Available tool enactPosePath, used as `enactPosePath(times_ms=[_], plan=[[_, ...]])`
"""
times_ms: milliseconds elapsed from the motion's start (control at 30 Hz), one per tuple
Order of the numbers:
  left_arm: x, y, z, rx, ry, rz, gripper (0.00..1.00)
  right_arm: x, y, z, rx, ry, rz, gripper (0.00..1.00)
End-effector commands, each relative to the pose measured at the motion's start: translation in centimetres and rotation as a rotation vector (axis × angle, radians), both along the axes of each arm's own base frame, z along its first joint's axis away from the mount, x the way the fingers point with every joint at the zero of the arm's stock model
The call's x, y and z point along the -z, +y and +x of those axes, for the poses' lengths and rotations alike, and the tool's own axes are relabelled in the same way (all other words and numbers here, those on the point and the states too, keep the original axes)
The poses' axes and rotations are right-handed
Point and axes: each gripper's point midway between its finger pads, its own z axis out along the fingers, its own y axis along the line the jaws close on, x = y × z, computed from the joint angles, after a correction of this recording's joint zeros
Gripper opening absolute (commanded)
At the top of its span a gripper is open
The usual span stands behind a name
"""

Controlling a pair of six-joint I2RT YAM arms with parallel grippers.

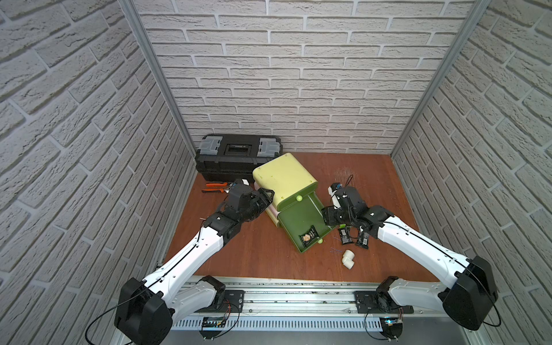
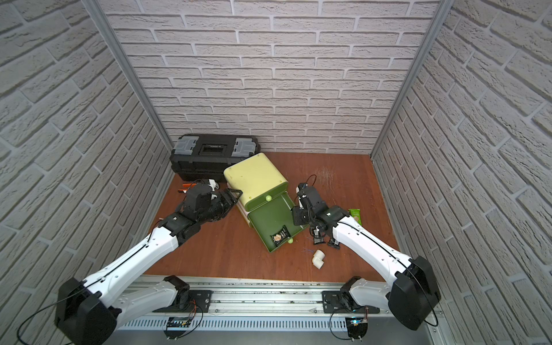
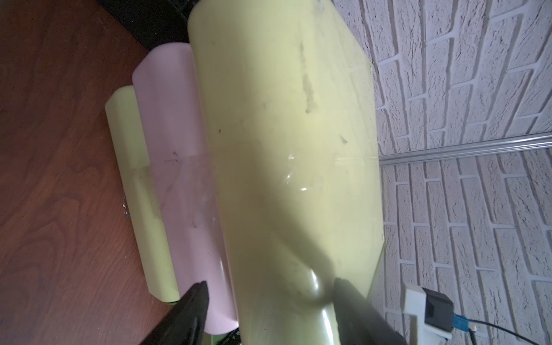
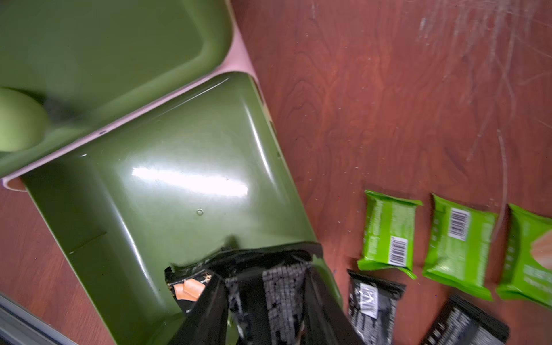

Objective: Take the cookies out of the drawer
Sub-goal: Pick up the cookie from the drawer, then place the cookie at the center of the board.

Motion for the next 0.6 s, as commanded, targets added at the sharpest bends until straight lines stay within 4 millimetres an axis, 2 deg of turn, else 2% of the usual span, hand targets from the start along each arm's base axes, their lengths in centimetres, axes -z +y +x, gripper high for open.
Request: enactPosePath(times_ms=[0, 200, 567], plan=[[2.7, 0.9, -0.3, -0.018, 0.076, 0.058, 0.7, -0.7, -3.3, -0.9, 0.093, 0.036, -0.012, 0.28], [2.6, 0.8, -0.3, -0.014, 0.074, 0.054, 0.7, 2.1, -9.9, -3.0, 0.275, 0.13, -0.046, 0.27], [2.8, 0.7, -0.3, -0.009, 0.079, 0.054, 0.7, 8.5, -17.7, -5.6, 0.568, 0.277, -0.074, 0.27]])
